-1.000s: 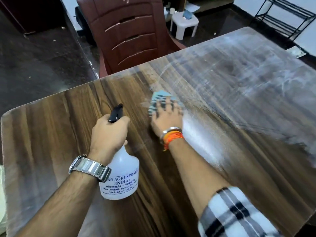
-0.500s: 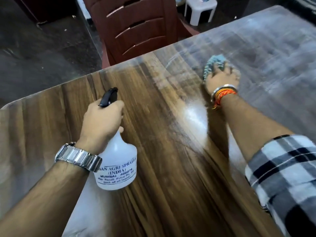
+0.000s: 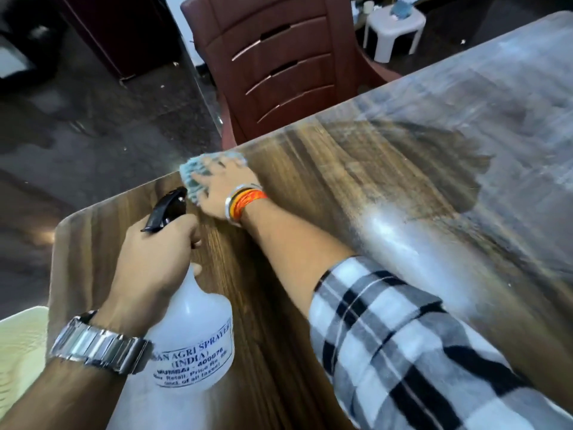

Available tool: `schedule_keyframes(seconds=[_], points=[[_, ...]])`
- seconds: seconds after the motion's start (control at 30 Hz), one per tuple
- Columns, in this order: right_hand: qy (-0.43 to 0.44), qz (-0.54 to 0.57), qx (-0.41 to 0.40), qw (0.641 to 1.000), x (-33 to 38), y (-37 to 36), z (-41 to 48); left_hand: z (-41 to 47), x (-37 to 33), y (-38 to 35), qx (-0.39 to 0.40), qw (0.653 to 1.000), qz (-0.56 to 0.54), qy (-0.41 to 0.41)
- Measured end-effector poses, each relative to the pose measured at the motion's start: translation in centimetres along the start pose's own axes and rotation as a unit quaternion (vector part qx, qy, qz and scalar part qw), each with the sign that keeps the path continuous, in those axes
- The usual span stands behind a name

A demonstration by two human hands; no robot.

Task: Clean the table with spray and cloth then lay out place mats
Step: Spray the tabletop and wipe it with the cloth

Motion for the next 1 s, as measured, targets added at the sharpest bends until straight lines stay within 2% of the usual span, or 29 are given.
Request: schedule_keyframes(seconds=[0.07, 0.13, 0.2, 0.3, 0.37, 0.47, 0.57, 0.63, 0.7, 0.8, 0.87, 0.93, 1.0], points=[[0.017, 0.028, 0.023, 0.999, 1.1, -1.0, 0.6, 0.2, 0.0, 0.1, -0.005, 1.0, -0.002, 0.006], [-0.008, 0.035, 0.024, 0.999, -1.3, -1.1, 1.3, 0.4, -0.1, 0.3, -0.009, 1.0, 0.003, 0.005], [-0.07, 0.03, 0.009, 0.997, -6.2, -0.4, 1.1, 0.7, -0.2, 0.3, -0.013, 1.0, 0.012, 0.003], [-0.184, 0.01, -0.016, 0.983, -17.2, 1.2, -1.2, 0.6, -0.4, -0.3, -0.011, 1.0, 0.02, -0.003], [-0.272, -0.007, -0.035, 0.962, -25.6, 2.4, -5.1, 0.4, -0.4, -0.8, -0.007, 1.0, 0.022, -0.007], [-0.406, 0.003, -0.062, 0.912, -35.4, 3.5, -13.6, -0.1, -0.3, -1.7, 0.009, 1.0, 0.02, -0.004], [-0.47, 0.02, -0.06, 0.88, -37.3, 3.8, -19.0, -0.7, -0.4, -2.7, 0.024, 0.999, 0.026, -0.006], [-0.444, 0.016, -0.064, 0.893, -34.1, 3.7, -19.1, -1.5, -0.7, -3.9, 0.042, 0.999, 0.029, -0.012], [-0.379, 0.002, -0.059, 0.924, -28.4, 3.3, -18.4, -2.6, -0.9, -5.2, 0.056, 0.998, 0.037, -0.018], [-0.221, -0.007, -0.06, 0.973, -15.9, 1.6, -18.1, -4.5, -0.9, -7.0, 0.08, 0.996, 0.033, -0.024], [-0.121, 0.024, -0.041, 0.991, -9.0, -0.1, -20.0, -6.2, -0.7, -8.4, 0.102, 0.994, 0.02, -0.021], [-0.099, 0.054, -0.026, 0.993, -8.5, -1.0, -22.4, -7.7, -0.4, -9.2, 0.118, 0.992, 0.03, -0.025], [-0.16, 0.056, -0.042, 0.985, -13.9, -0.3, -26.0, -9.3, -0.2, -9.5, 0.132, 0.989, 0.051, -0.036]])
Point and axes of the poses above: each hand's wrist, its own z-axis towards the middle knuckle, its own y-axis out of the back of the hand, x = y × z, the point moved 10 cm from there along z, towards the middle knuckle, and after that the axes turned 3 degrees about y, right-handed, at the moved point
